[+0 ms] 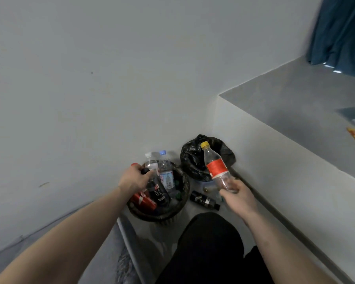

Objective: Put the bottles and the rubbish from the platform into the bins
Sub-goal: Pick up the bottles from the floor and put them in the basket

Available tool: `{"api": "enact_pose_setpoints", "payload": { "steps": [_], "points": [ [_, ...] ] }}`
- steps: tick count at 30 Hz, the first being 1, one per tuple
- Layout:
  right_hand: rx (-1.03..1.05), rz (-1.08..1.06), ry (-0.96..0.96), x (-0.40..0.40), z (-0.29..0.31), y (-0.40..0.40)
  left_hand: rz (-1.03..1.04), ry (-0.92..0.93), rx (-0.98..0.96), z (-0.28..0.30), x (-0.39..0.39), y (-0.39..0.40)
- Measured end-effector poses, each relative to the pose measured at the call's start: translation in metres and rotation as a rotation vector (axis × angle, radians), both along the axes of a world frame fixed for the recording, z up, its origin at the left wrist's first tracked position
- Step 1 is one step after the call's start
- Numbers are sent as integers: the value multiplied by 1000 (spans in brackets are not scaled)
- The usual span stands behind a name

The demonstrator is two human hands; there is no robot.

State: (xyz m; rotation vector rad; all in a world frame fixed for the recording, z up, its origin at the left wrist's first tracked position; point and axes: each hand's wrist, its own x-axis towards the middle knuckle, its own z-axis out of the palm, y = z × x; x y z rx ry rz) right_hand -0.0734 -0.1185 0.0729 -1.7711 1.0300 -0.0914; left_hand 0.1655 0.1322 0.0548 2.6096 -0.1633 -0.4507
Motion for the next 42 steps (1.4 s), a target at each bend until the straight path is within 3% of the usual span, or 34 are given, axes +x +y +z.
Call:
{"api": "enact_pose_setpoints", "payload": {
  "steps": [6, 14, 25, 28, 33, 38, 42],
  "points": [
    [62, -24, 8, 18, -22, -6, 103, 185, -30, -40, 27, -11],
    [82, 16, 46, 41, -40, 4, 89, 89, 121, -59, 48, -7],
    [116, 57, 11, 67, -48, 30, 32, 36, 18, -42, 39, 16],
    [102, 62, -8, 73, -46, 38, -40, -44, -17, -19, 25, 41],
    [59, 97, -16, 90, -48, 55, -122, -196, 196, -11, -10, 107],
    [27, 144, -11, 103, -54, 73, -50, -369, 240, -27, -42, 133],
    [-28, 188, -18, 113, -63, 77, -6, -355, 237, -31, -35, 128]
  ]
}}
